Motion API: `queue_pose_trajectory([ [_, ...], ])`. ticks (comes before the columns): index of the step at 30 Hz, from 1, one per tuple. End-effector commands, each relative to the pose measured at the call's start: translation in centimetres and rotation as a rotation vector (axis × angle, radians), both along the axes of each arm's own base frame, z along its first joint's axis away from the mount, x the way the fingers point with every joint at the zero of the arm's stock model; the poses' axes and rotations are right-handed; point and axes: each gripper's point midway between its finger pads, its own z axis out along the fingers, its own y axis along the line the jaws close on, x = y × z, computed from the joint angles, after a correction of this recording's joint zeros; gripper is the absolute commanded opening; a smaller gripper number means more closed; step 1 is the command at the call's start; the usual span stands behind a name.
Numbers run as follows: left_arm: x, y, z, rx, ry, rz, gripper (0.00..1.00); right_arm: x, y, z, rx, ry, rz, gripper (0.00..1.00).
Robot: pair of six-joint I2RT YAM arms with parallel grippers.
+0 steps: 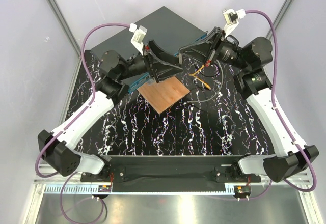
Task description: Insert the plug into the switch port
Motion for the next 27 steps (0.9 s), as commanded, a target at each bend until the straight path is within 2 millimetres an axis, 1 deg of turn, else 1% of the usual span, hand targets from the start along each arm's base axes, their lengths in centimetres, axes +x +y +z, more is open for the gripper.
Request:
queue_pose_trajectory([
  [1,-0.8,0.4,4.2,-0.121,-0.043,-0.021,0.79,-1.4,0.3,1.1,0.044,-0.033,0.033,0.0],
  [2,-0.9,0.3,4.2,-0.129,-0.039,-0.034,0.77,-1.3,0.4,0.7,0.04,-0.029,0.032,0.0],
  [4,-1.6,0.2,4.7,-0.154,-0.041,-0.073,0.71,-1.2,0.3,0.6,0.04,-0.032,0.023,0.0],
  [6,-2.0,-0.1,4.7,-0.153,-0.048,-0.094,0.67,-1.2,0.3,0.5,0.04,-0.033,0.022,0.0],
  [7,-2.3,-0.2,4.8,-0.157,-0.054,-0.102,0.58,-1.3,0.3,0.6,0.042,-0.038,0.024,0.0],
  [9,-2.2,-0.5,4.7,-0.15,-0.059,-0.104,0.46,-1.3,0.3,0.6,0.045,-0.036,0.025,0.0],
  [10,-2.2,-0.5,4.7,-0.148,-0.06,-0.106,0.34,-1.4,0.3,0.7,0.048,-0.037,0.024,0.0],
  [12,-2.3,-0.5,4.4,-0.136,-0.059,-0.113,0.22,-1.6,0.2,0.8,0.046,-0.046,0.021,0.0],
  [14,-2.5,-0.6,3.7,-0.113,-0.065,-0.125,0.12,-1.7,0.1,0.8,0.041,-0.048,0.018,0.0],
  [19,-2.3,-0.1,3.1,-0.081,-0.082,-0.098,0.11,-2.4,-0.2,0.6,0.023,-0.066,0.017,0.0],
  [20,-2.5,0.1,3.4,-0.08,-0.091,-0.096,0.08,-2.4,-0.2,0.6,0.022,-0.066,0.017,0.0],
  [21,-2.4,0.2,3.5,-0.072,-0.096,-0.091,0.0,-2.3,-0.2,0.6,0.017,-0.075,0.011,0.02],
  [22,-2.0,-0.1,2.5,-0.023,-0.086,-0.085,0.0,-2.0,-0.1,-0.2,-0.013,-0.037,0.011,0.14],
  [23,-1.9,-0.2,2.2,0.008,-0.093,-0.088,0.0,-2.1,-0.2,0.2,-0.029,-0.039,0.009,0.44],
  [24,-2.2,-0.1,2.9,0.026,-0.133,-0.094,0.0,-1.9,-0.3,-0.1,-0.066,-0.089,-0.007,0.53],
  [25,-2.2,-0.1,1.4,0.103,-0.174,-0.091,0.0,-1.8,-0.6,-1.9,-0.145,-0.033,0.01,0.59],
  [26,-2.1,0.1,0.8,0.145,-0.211,-0.077,0.0,-2.1,-1.2,-1.1,-0.18,-0.075,-0.002,0.62],
  [27,-2.5,0.7,1.2,0.171,-0.276,-0.061,0.0,-1.8,-1.6,-1.7,-0.25,-0.186,-0.029,0.65],
])
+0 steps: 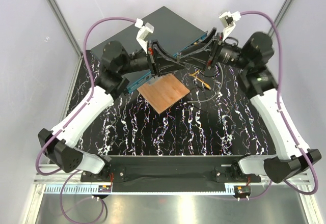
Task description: Insert the plug into the switch port
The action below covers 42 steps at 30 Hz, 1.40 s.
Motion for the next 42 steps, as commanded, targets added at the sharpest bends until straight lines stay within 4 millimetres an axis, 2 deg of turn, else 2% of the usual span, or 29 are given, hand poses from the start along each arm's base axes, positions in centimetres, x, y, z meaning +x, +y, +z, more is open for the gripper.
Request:
queue_pose_trajectory([
  [1,-1.4,2.1,-1.1,0.173,-0.281,0.038,0.0,-1.8,-2.3,-1.8,-0.226,-0.113,-0.003,0.65],
  [2,-1.4,2.4,-1.7,0.207,-0.314,0.054,0.0,-2.4,-2.9,-1.3,-0.262,-0.167,-0.007,0.65],
  [3,-1.7,3.1,-1.9,0.233,-0.359,0.067,0.0,-2.3,-3.4,-2.0,-0.331,-0.284,-0.012,0.65],
  [4,-1.6,3.6,-3.7,0.311,-0.424,0.071,0.0,-3.2,-4.0,-4.2,-0.404,-0.224,0.015,0.65],
  [5,-1.7,3.9,-4.1,0.339,-0.451,0.073,0.0,-3.3,-4.4,-4.3,-0.447,-0.306,0.015,0.65],
  [6,-1.7,4.1,-4.8,0.373,-0.471,0.07,0.0,-4.0,-4.8,-5.6,-0.488,-0.279,0.031,0.64],
  [7,-1.9,4.5,-6.6,0.439,-0.501,0.04,0.0,-4.4,-5.0,-6.0,-0.51,-0.305,0.049,0.64],
  [8,-2.2,4.7,-6.2,0.451,-0.536,0.029,0.0,-4.7,-5.1,-6.1,-0.527,-0.339,0.061,0.65],
  [10,-2.3,4.6,-7.7,0.513,-0.569,-0.001,0.0,-5.0,-5.3,-7.0,-0.566,-0.392,0.084,0.66],
  [14,-3.0,3.8,-8.0,0.548,-0.644,-0.023,0.0,-5.4,-3.7,-7.7,-0.598,-0.49,0.129,0.66],
  [15,-3.1,3.6,-8.3,0.552,-0.648,-0.028,0.0,-5.6,-3.2,-7.7,-0.583,-0.494,0.146,0.66],
  [16,-3.4,3.2,-8.3,0.55,-0.657,-0.037,0.0,-5.5,-2.6,-6.8,-0.545,-0.536,0.144,0.66],
  [19,-3.7,2.6,-8.5,0.545,-0.65,-0.048,0.0,-5.6,-1.6,-6.6,-0.499,-0.564,0.148,0.66],
  [26,-3.5,2.0,-8.5,0.544,-0.639,-0.041,0.02,-6.7,0.6,-8.5,-0.51,-0.532,0.239,0.61],
  [34,-3.2,1.7,-8.9,0.55,-0.632,-0.029,0.03,-5.5,1.8,-9.5,-0.559,-0.535,0.189,0.53],
  [37,-3.3,1.6,-8.9,0.549,-0.629,-0.034,0.03,-5.0,1.8,-9.9,-0.583,-0.541,0.172,0.49],
  [40,-3.2,1.7,-8.9,0.554,-0.629,-0.026,0.04,-4.8,1.9,-10.2,-0.606,-0.545,0.159,0.37],
  [42,-3.0,1.7,-9.0,0.559,-0.624,-0.02,0.05,-4.5,1.8,-10.3,-0.621,-0.546,0.149,0.23],
])
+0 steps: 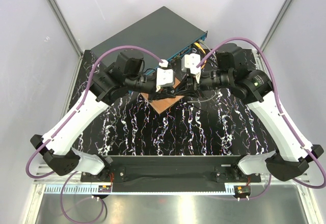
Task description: Insert the plug into the switch port
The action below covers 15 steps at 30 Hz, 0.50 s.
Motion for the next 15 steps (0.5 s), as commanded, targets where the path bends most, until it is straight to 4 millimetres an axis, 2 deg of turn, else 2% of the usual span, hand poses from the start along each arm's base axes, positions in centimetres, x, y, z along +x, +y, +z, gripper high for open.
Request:
queue_pose_trajectory([
  [1,0.8,-0.5,1.4,-0.041,-0.052,0.018,0.06,0.7,0.3,0.6,-0.002,-0.052,-0.026,0.18],
  [2,0.8,-0.5,1.5,-0.045,-0.05,0.022,0.08,0.7,0.3,0.7,0.002,-0.053,-0.029,0.05],
  [3,1.0,-0.5,1.3,-0.044,-0.047,0.038,0.18,0.8,0.3,1.0,0.009,-0.059,-0.035,0.0],
  [5,1.0,-0.4,1.3,-0.053,-0.025,0.06,0.3,0.9,0.1,1.1,0.022,-0.052,-0.058,0.0],
  [6,0.9,0.0,2.2,-0.086,-0.028,0.075,0.42,1.5,0.1,1.8,0.043,-0.078,-0.085,0.0],
  [7,0.7,0.3,1.6,-0.093,-0.005,0.08,0.47,1.4,0.0,2.0,0.062,-0.069,-0.103,0.0],
  [8,0.6,0.6,1.9,-0.119,0.008,0.081,0.52,1.5,0.0,2.3,0.078,-0.074,-0.117,0.0],
  [9,0.3,1.3,3.9,-0.201,0.016,0.084,0.55,1.6,0.0,3.4,0.112,-0.1,-0.124,0.0],
  [10,0.2,1.5,2.9,-0.212,0.058,0.088,0.61,1.4,-0.1,3.6,0.13,-0.1,-0.129,0.0],
  [11,0.2,1.9,3.4,-0.246,0.067,0.091,0.62,1.2,-0.1,4.2,0.156,-0.093,-0.131,0.0],
  [12,-0.3,2.4,5.1,-0.316,0.073,0.076,0.62,1.0,0.2,4.9,0.189,-0.102,-0.118,0.0],
  [14,-0.7,2.8,5.1,-0.347,0.1,0.068,0.62,0.3,0.4,5.8,0.221,-0.073,-0.095,0.0],
  [15,-1.2,3.1,6.4,-0.394,0.111,0.053,0.62,0.1,0.6,6.3,0.241,-0.063,-0.079,0.0],
])
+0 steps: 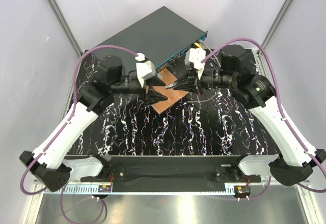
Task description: Insert the plug into the switch port
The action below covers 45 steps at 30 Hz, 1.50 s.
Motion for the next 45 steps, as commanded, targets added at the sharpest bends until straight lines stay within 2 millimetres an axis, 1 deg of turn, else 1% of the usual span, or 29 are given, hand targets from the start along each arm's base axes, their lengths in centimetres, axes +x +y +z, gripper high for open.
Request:
queue_pose_trajectory([
  [1,-2.6,0.2,6.9,-0.242,-0.06,-0.094,0.62,-1.5,0.5,5.1,0.161,-0.043,0.036,0.0],
  [2,-2.6,0.2,6.8,-0.251,-0.064,-0.098,0.62,-1.8,0.6,5.5,0.177,-0.024,0.045,0.0],
  [3,-3.0,0.3,7.4,-0.272,-0.053,-0.103,0.62,-2.2,0.8,6.0,0.197,-0.026,0.07,0.0],
  [6,-3.5,0.3,8.2,-0.296,-0.054,-0.124,0.62,-2.9,1.1,6.8,0.229,-0.015,0.108,0.0],
  [9,-3.9,0.3,8.6,-0.312,-0.052,-0.146,0.62,-3.3,1.3,7.1,0.245,-0.001,0.133,0.0],
  [11,-4.2,0.3,8.7,-0.316,-0.048,-0.155,0.6,-3.4,1.4,7.2,0.253,0.007,0.143,0.0],
  [15,-4.0,0.3,8.6,-0.311,-0.048,-0.155,0.35,-3.7,1.5,7.6,0.266,0.014,0.156,0.0],
  [16,-4.1,0.3,8.6,-0.309,-0.053,-0.158,0.2,-3.6,1.5,7.4,0.261,0.016,0.157,0.0],
  [18,-4.3,0.4,8.3,-0.297,-0.061,-0.165,0.06,-3.7,1.4,6.5,0.232,0.036,0.156,0.0],
  [19,-4.3,0.4,8.3,-0.292,-0.07,-0.163,0.0,-3.8,1.3,6.5,0.217,0.037,0.155,0.08],
  [20,-4.3,0.5,8.5,-0.289,-0.08,-0.159,0.0,-3.7,1.2,6.3,0.194,0.015,0.158,0.15],
  [21,-4.2,0.6,7.8,-0.263,-0.074,-0.153,0.0,-4.1,0.7,5.0,0.137,0.058,0.152,0.21],
  [22,-4.1,0.7,7.7,-0.249,-0.091,-0.155,0.0,-4.0,0.4,5.4,0.118,0.038,0.145,0.33],
  [23,-4.2,0.8,7.2,-0.218,-0.072,-0.154,0.0,-3.8,0.2,4.9,0.081,-0.01,0.145,0.37],
  [24,-3.9,0.9,7.0,-0.202,-0.11,-0.152,0.0,-3.5,-0.5,3.5,0.023,0.015,0.105,0.41],
  [25,-3.7,0.9,6.8,-0.186,-0.119,-0.143,0.0,-3.2,-0.8,3.2,-0.004,0.006,0.089,0.42],
  [26,-3.5,1.0,6.2,-0.156,-0.101,-0.135,0.0,-2.8,-1.5,2.3,-0.053,-0.01,0.064,0.42],
  [27,-3.0,1.0,6.0,-0.133,-0.132,-0.124,0.0,-2.7,-1.7,1.9,-0.074,-0.013,0.051,0.42],
  [28,-2.7,1.1,5.8,-0.118,-0.137,-0.118,0.0,-2.3,-1.9,1.9,-0.089,-0.019,0.04,0.42],
  [29,-2.3,1.0,4.7,-0.081,-0.106,-0.111,0.0,-2.1,-2.0,1.7,-0.107,-0.026,0.036,0.42],
  [30,-1.9,1.0,5.2,-0.071,-0.137,-0.098,0.0,-2.2,-2.3,1.2,-0.133,-0.012,0.026,0.42],
  [31,-1.6,1.0,4.9,-0.055,-0.135,-0.089,0.0,-1.9,-2.1,1.2,-0.146,-0.011,0.028,0.44],
  [32,-1.2,0.8,4.0,-0.024,-0.108,-0.084,0.0,-1.7,-2.1,1.0,-0.16,-0.012,0.027,0.45],
  [33,-0.9,0.6,3.8,-0.001,-0.131,-0.073,0.0,-1.5,-2.3,0.5,-0.186,-0.001,0.015,0.47],
  [34,-0.9,0.5,4.2,0.006,-0.144,-0.072,0.0,-1.3,-2.0,0.5,-0.197,-0.006,0.018,0.48],
  [35,-1.0,0.3,3.6,0.026,-0.131,-0.079,0.0,-1.1,-2.0,0.2,-0.213,-0.005,0.009,0.5],
  [38,-0.9,0.0,3.3,0.037,-0.137,-0.073,0.0,-0.8,-1.7,0.1,-0.224,-0.013,0.005,0.55],
  [40,-0.8,0.0,3.0,0.049,-0.156,-0.069,0.0,-0.5,-1.5,0.0,-0.224,-0.022,-0.001,0.56],
  [45,-0.9,-0.4,2.8,0.056,-0.163,-0.083,0.0,-0.6,-0.9,-0.4,-0.227,-0.009,0.013,0.52],
])
